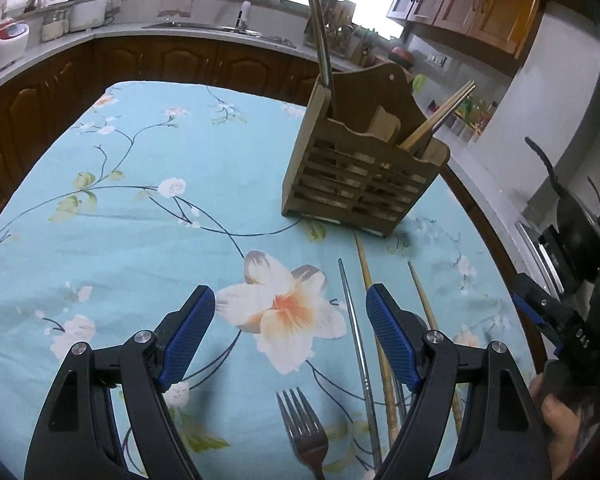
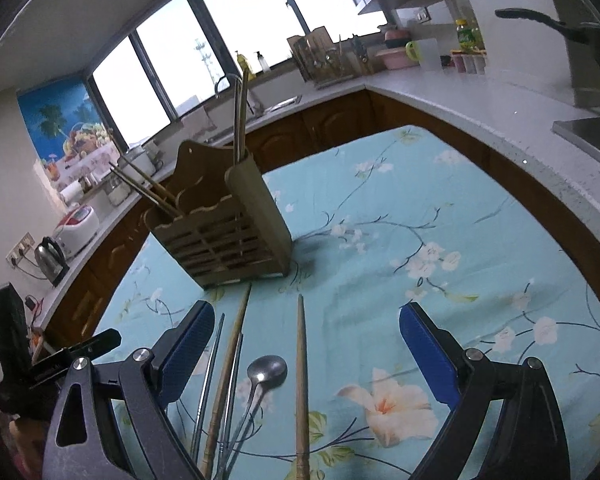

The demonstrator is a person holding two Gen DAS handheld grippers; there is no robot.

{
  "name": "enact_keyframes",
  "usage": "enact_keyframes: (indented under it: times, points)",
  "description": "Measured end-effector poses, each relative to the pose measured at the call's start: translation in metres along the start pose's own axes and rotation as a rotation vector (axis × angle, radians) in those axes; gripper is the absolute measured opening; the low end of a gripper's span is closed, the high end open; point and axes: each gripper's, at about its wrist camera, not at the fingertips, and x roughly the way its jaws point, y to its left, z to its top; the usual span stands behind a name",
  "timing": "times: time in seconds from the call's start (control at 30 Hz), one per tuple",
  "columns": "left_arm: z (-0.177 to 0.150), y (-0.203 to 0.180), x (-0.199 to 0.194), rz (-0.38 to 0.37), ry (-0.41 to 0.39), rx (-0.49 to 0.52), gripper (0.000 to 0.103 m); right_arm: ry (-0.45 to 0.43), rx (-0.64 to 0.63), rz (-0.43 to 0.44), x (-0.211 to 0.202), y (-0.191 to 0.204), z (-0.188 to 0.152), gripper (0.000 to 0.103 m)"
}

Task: Organize utensils
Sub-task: 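Move both open tools back down to the loose utensils, then close the left tool on a wooden chopstick while the right tool grasps another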

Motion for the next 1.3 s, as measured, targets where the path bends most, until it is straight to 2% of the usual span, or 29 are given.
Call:
enact_keyframes:
  times: [0.23, 0.33, 0.4, 0.53, 0.6, 0.87, 0.93, 0.97, 1.0, 1.17, 1.23, 1.3]
  points:
    - [0.001, -0.015, 0.019, 0.007, 0.046, 0.040, 0.080, 0.066, -0.040, -0.023, 0.021, 0.005, -0.004, 0.093]
    - [0.002, -0.021, 0.028, 0.007, 0.071, 0.061, 0.079, 0.098, -0.064, -0.027, 0.031, 0.008, -0.003, 0.085]
    - [0.003, -0.026, 0.034, 0.003, 0.084, 0.077, 0.078, 0.120, -0.078, -0.036, 0.038, 0.010, -0.003, 0.073]
    - [0.004, -0.034, 0.051, 0.001, 0.135, 0.112, 0.056, 0.167, -0.098, -0.044, 0.054, 0.010, -0.003, 0.055]
    - [0.004, -0.036, 0.061, -0.001, 0.163, 0.119, 0.053, 0.197, -0.111, -0.048, 0.064, 0.011, -0.003, 0.050]
    - [0.012, -0.046, 0.078, -0.024, 0.183, 0.127, 0.053, 0.228, -0.135, -0.053, 0.079, 0.010, -0.004, 0.048]
    - [0.016, -0.051, 0.084, -0.033, 0.184, 0.130, 0.053, 0.236, -0.138, -0.058, 0.084, 0.010, -0.004, 0.044]
    - [0.019, -0.054, 0.087, -0.037, 0.183, 0.134, 0.052, 0.241, -0.142, -0.062, 0.085, 0.010, -0.004, 0.038]
    - [0.022, -0.057, 0.091, -0.037, 0.183, 0.138, 0.050, 0.247, -0.145, -0.063, 0.088, 0.011, -0.005, 0.033]
    - [0.031, -0.075, 0.116, -0.029, 0.207, 0.182, 0.041, 0.271, -0.168, -0.064, 0.098, 0.016, -0.007, 0.031]
    - [0.032, -0.079, 0.128, -0.015, 0.231, 0.200, 0.033, 0.285, -0.177, -0.058, 0.103, 0.018, -0.008, 0.030]
    - [0.032, -0.082, 0.135, 0.007, 0.229, 0.218, 0.029, 0.284, -0.209, -0.071, 0.106, 0.022, -0.009, 0.030]
